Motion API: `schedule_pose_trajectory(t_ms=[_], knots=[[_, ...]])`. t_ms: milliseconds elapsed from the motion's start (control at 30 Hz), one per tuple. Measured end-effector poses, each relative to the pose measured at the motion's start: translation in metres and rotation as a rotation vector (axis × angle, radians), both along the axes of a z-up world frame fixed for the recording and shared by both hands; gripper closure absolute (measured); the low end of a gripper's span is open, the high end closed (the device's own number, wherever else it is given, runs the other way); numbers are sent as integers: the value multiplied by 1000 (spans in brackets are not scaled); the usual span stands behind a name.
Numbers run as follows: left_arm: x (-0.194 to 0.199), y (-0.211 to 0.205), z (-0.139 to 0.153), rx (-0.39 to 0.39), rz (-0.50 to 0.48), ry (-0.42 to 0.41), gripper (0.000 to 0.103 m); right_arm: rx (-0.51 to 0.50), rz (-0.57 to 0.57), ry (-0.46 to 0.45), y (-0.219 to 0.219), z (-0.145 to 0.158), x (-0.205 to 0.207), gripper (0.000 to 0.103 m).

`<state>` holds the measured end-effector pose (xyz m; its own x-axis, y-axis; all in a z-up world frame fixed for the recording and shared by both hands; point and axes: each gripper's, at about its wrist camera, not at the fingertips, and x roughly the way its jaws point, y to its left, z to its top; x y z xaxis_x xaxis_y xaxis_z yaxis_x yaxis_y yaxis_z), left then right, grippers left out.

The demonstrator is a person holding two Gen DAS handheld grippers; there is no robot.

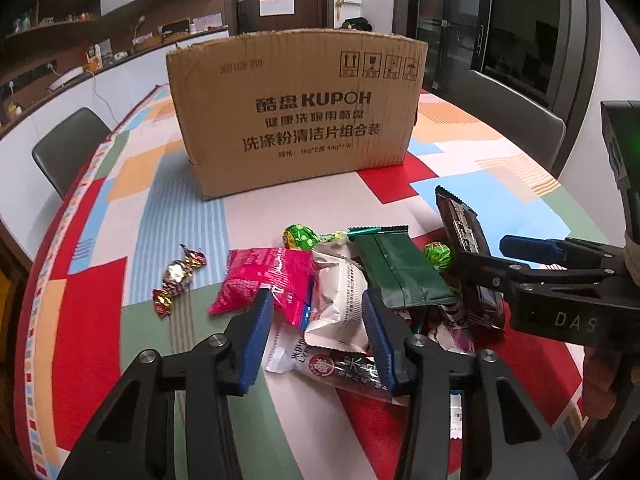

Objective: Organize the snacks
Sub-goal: 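Grasp the dark chocolate bar with the right tool while the left tool grasps the white packet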

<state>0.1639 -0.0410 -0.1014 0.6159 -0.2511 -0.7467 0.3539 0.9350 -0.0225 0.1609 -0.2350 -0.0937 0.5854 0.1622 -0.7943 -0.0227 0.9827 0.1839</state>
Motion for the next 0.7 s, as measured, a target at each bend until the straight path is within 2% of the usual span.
schedule_pose_trajectory(t_ms=[500, 700], knots=[[11, -11, -11, 3, -25, 25, 63, -4, -19, 49, -6, -17, 6, 35], [19, -12, -19, -22, -20, 69, 65, -29, -23, 49, -5, -18, 11, 38]])
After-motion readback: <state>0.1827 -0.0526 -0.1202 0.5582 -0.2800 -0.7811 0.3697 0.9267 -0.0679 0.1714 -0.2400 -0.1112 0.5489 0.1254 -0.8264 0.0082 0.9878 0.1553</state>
